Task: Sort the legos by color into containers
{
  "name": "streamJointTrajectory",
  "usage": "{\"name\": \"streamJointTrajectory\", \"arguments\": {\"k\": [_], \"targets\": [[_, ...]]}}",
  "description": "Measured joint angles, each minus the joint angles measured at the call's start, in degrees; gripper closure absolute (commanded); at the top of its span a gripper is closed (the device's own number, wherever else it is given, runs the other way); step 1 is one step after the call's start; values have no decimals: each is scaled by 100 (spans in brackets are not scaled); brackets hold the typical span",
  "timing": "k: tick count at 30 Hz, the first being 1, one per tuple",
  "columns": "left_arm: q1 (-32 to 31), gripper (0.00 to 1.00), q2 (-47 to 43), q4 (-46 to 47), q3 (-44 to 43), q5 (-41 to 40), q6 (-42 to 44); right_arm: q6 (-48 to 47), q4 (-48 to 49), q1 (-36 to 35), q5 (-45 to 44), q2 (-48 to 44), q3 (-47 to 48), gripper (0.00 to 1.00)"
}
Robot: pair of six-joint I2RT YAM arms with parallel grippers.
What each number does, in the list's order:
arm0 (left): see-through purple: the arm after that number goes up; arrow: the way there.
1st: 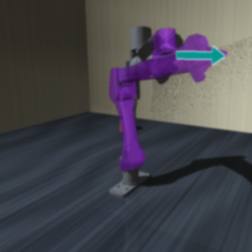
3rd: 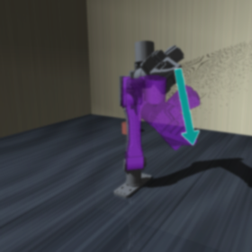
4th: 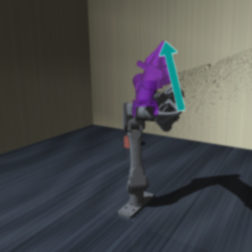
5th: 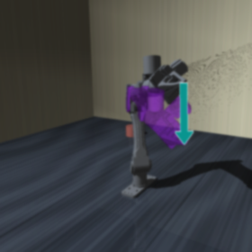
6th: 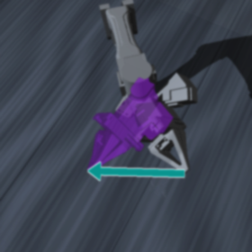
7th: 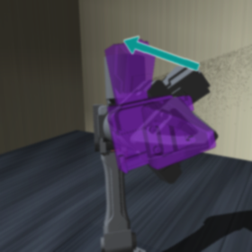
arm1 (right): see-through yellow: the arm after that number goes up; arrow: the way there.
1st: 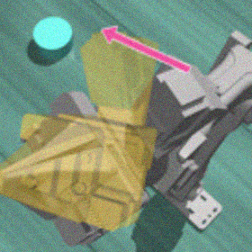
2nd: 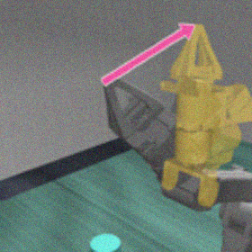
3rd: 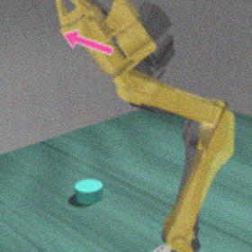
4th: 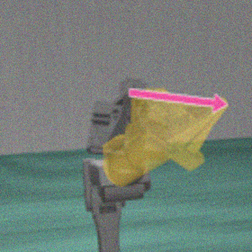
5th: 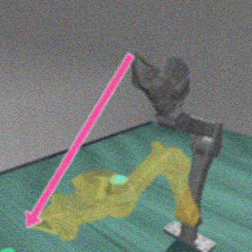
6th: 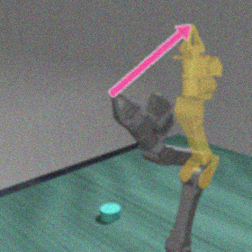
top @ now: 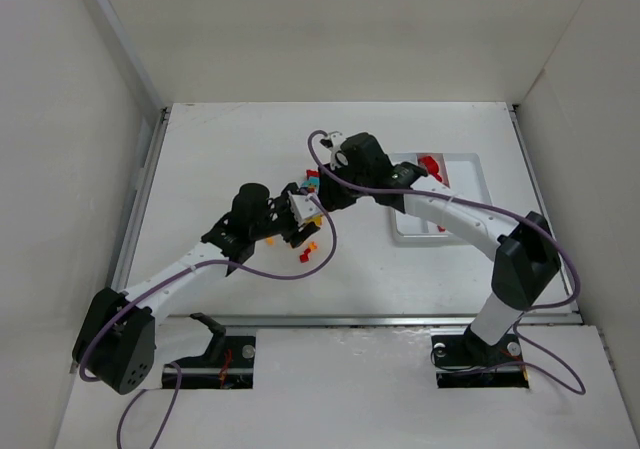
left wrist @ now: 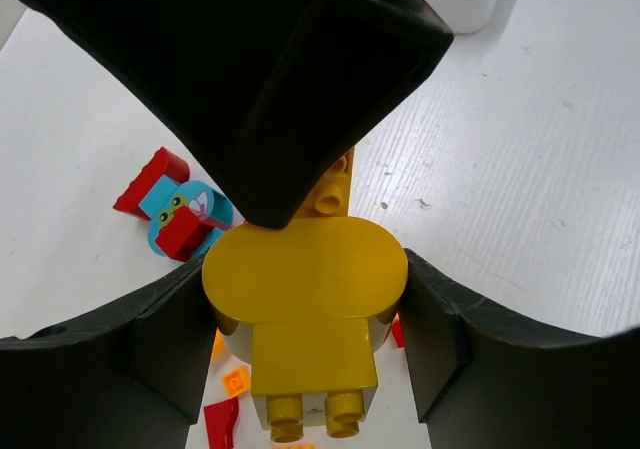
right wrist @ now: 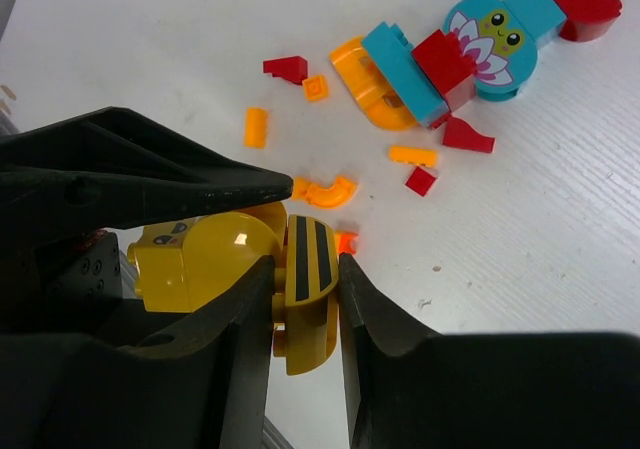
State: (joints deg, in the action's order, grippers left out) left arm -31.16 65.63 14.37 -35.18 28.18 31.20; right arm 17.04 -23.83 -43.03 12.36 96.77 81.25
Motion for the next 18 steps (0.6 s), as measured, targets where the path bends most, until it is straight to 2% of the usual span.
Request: {"name": "streamJointTrajectory", "arguments": {"k": [5,9,12,18], "targets": [[-46,100,-2,-109,0,-122,-116,111,133,363,59,-155,-367,100],[-20,100,-28,-227,35,-302,-260,308,229,1775,131,-566,-1093,100],[-24,100,-37,-227,68,-339,-350,393,225,2900,-251,-817,-1318,100],[-24,100,-46,-186,70,-352,-437,214,111,3947,-1526,-774,-1001,98]]}}
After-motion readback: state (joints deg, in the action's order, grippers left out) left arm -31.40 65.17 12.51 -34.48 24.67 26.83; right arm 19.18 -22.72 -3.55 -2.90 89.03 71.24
